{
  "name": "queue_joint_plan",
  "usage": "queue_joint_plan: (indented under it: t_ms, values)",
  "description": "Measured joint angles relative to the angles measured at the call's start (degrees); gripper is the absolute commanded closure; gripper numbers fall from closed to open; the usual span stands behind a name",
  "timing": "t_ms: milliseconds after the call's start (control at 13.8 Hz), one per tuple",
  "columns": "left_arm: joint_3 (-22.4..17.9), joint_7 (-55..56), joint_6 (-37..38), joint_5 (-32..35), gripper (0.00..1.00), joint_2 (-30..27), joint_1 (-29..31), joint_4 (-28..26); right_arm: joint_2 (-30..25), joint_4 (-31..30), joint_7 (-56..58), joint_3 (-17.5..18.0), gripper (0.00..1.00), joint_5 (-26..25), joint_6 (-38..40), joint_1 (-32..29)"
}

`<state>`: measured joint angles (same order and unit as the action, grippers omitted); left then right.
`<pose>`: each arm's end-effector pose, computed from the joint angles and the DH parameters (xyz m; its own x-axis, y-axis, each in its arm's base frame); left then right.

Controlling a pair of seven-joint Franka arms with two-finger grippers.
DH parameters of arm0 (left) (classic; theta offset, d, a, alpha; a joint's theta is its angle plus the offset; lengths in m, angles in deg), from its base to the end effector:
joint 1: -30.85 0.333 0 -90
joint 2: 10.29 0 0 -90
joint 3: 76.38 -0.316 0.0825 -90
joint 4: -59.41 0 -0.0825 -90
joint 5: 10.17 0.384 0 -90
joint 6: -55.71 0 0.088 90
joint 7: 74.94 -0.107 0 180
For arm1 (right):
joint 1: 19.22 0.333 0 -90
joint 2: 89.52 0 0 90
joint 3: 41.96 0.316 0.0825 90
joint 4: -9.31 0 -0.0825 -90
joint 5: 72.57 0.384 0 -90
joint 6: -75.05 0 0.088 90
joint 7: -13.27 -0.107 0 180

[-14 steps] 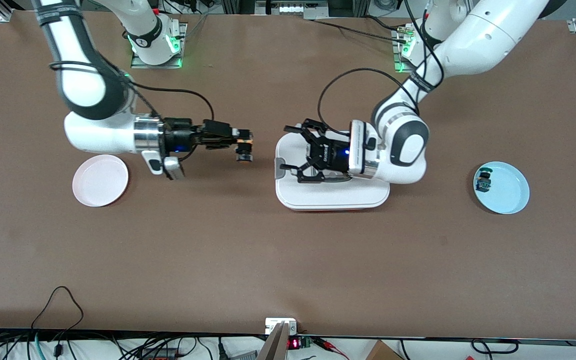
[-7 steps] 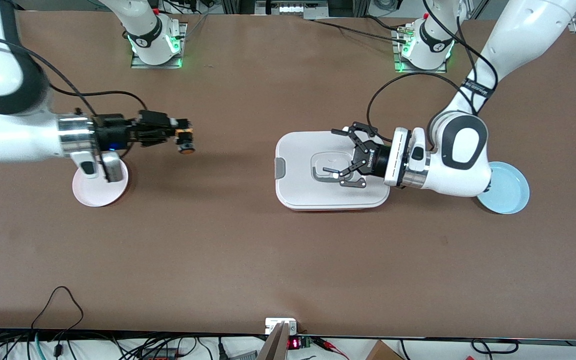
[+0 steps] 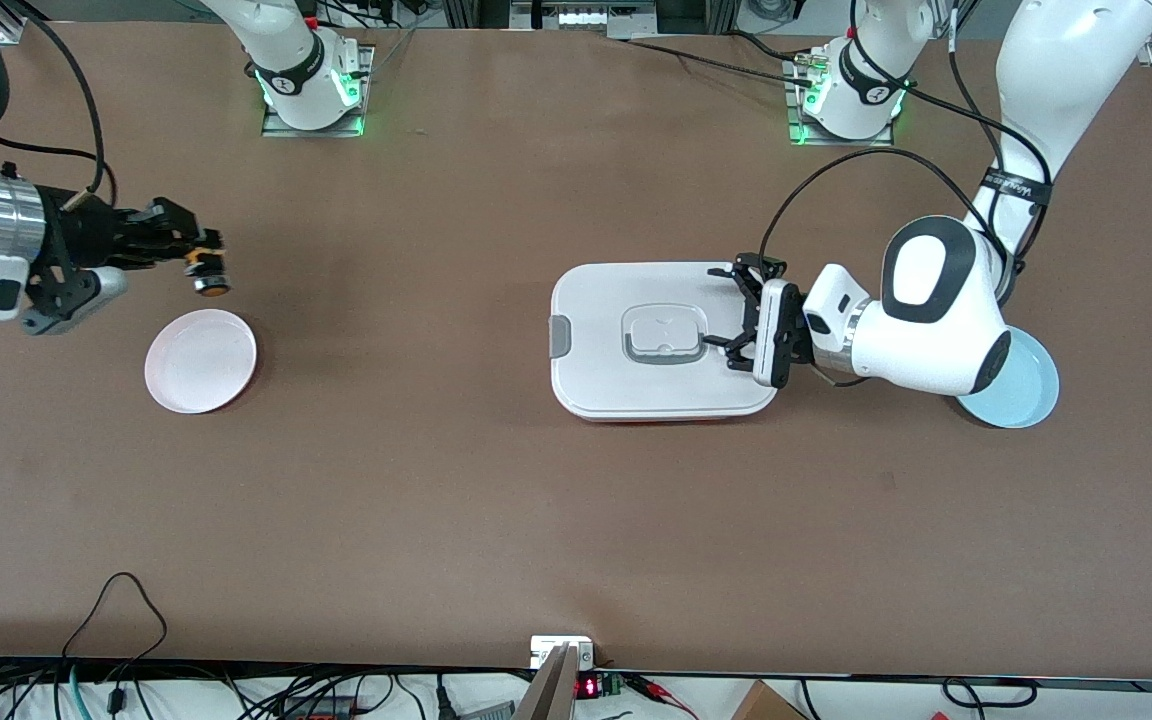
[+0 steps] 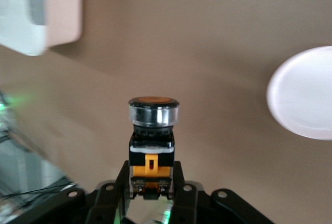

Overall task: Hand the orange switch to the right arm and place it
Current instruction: 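Carry the switch to the pink plate while the left gripper withdraws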

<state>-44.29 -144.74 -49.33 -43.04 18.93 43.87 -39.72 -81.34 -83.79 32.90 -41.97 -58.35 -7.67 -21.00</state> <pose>0.5917 -0.2149 0.3262 0.4109 -0.7782 0.4749 -0.8038 -0.0636 0.5915 0.5700 0.0110 0.5139 0.9204 0.3264 -0.2153 0.2451 -0.9107 -0.3325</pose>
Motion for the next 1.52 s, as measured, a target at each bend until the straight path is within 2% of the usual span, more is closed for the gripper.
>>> queue_joint_plan:
  t_ms: [145,290,797,942,1087,1159,1304,1377,1522]
  values:
    - [0.2,9.9,4.1,7.9,0.0,-0.4,-0.3,2.0,-0.2,-1.7,-0.5,0.0,1.0,-7.9,-5.2,0.0]
    - [0.2,19.9,10.4,14.6,0.0,-0.5,-0.4,5.0,-0.1,-6.8,-2.1,-0.1,1.0,-11.6,-13.1,-0.3]
    - [0.2,50.6,34.3,36.5,0.0,-0.1,-0.8,19.3,1.9,-33.3,-5.6,-0.3,1.0,-14.6,-51.4,-1.0]
    - [0.2,63.3,40.3,37.8,0.0,-0.2,-0.8,23.7,3.4,-37.1,-5.6,-0.3,1.0,-14.8,-56.8,-1.6]
    - [-0.1,73.3,42.0,38.4,0.0,-0.8,-0.8,27.0,4.7,-37.5,-5.6,-0.3,1.0,-15.6,-58.6,-2.3]
    - [-1.2,75.5,41.6,38.5,0.0,-1.5,-0.9,28.0,5.3,-37.5,-5.6,-0.3,1.0,-15.7,-59.2,-2.6]
    - [-7.2,77.2,36.5,38.6,0.0,-4.5,-2.6,28.1,6.6,-37.5,-5.6,-0.3,1.0,-15.9,-60.5,-3.4]
    - [-11.8,77.2,32.6,38.4,0.0,-7.2,-4.6,26.3,7.5,-37.5,-5.6,-0.3,1.0,-16.0,-61.4,-3.7]
    - [-20.2,77.2,24.2,37.1,0.0,-14.2,-9.1,18.6,9.3,-37.5,-5.5,-0.3,1.0,-16.4,-63.5,-4.0]
